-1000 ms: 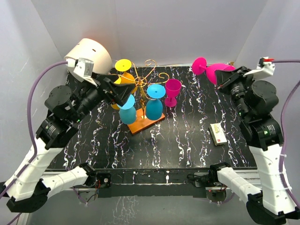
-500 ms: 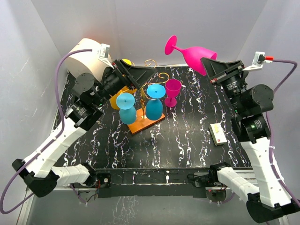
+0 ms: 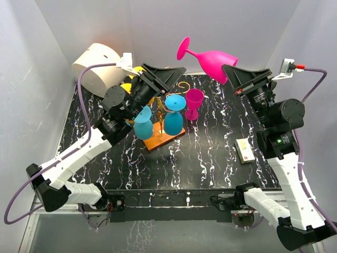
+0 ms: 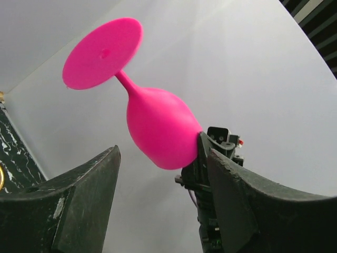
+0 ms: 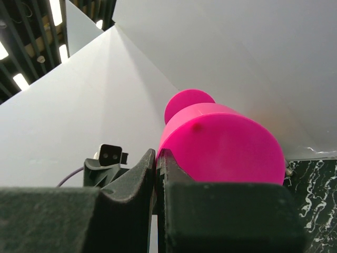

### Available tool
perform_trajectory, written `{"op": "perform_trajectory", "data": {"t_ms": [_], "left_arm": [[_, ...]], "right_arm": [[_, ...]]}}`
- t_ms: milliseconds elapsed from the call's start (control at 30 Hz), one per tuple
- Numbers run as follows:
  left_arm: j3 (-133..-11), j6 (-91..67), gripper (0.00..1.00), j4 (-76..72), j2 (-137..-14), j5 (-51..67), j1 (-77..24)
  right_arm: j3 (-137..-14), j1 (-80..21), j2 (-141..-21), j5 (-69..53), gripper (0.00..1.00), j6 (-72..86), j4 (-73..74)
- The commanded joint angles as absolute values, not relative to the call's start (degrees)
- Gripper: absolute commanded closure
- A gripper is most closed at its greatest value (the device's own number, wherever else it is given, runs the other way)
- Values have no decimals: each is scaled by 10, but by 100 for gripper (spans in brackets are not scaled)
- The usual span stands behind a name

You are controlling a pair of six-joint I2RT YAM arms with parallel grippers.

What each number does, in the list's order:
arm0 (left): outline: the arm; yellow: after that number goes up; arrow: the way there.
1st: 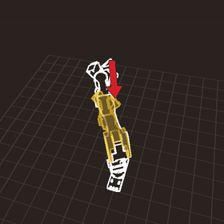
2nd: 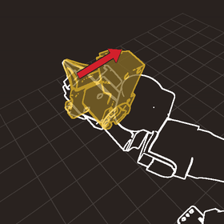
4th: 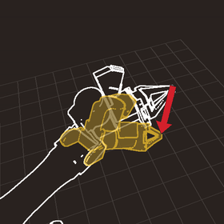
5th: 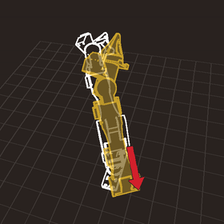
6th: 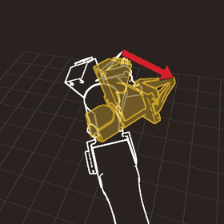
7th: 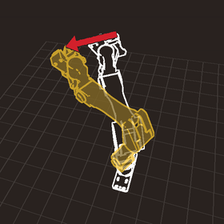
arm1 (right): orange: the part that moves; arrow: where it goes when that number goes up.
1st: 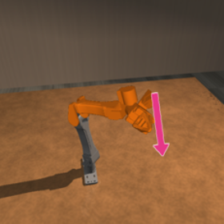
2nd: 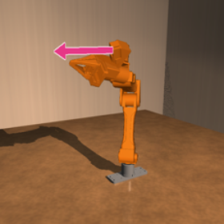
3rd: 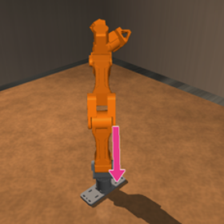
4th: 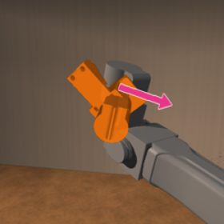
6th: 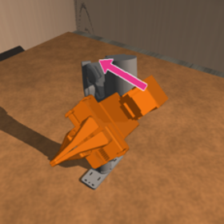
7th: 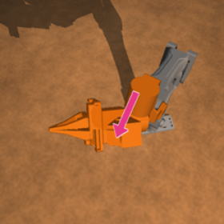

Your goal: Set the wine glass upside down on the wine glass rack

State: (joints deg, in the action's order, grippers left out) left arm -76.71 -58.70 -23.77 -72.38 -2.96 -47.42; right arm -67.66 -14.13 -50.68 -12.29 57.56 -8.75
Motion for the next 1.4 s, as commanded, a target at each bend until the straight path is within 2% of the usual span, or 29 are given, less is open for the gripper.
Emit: {"op": "perform_trajectory", "data": {"t_ms": [0,167,233,333,800,1067,1367], "left_arm": [[-787,-576,35,-319,-738,-84,-489],[-809,-564,37,-338,-768,-105,-499],[-812,-551,44,-343,-771,-120,-501],[-818,-536,48,-336,-773,-150,-504],[-787,-550,54,-429,-754,-201,-506],[-790,-565,65,-446,-757,-189,-505],[-798,-554,68,-488,-773,-150,-505]], "right_arm": [[-663,-139,-492,-163,100,599,-154],[-640,-140,-484,-198,100,626,-198],[-639,-140,-483,-209,100,631,-210],[-629,-140,-482,-224,100,646,-238],[-595,-140,-487,-303,100,698,-305],[-582,-140,-497,-339,100,724,-347],[-564,-140,-511,-372,100,758,-387]]}}
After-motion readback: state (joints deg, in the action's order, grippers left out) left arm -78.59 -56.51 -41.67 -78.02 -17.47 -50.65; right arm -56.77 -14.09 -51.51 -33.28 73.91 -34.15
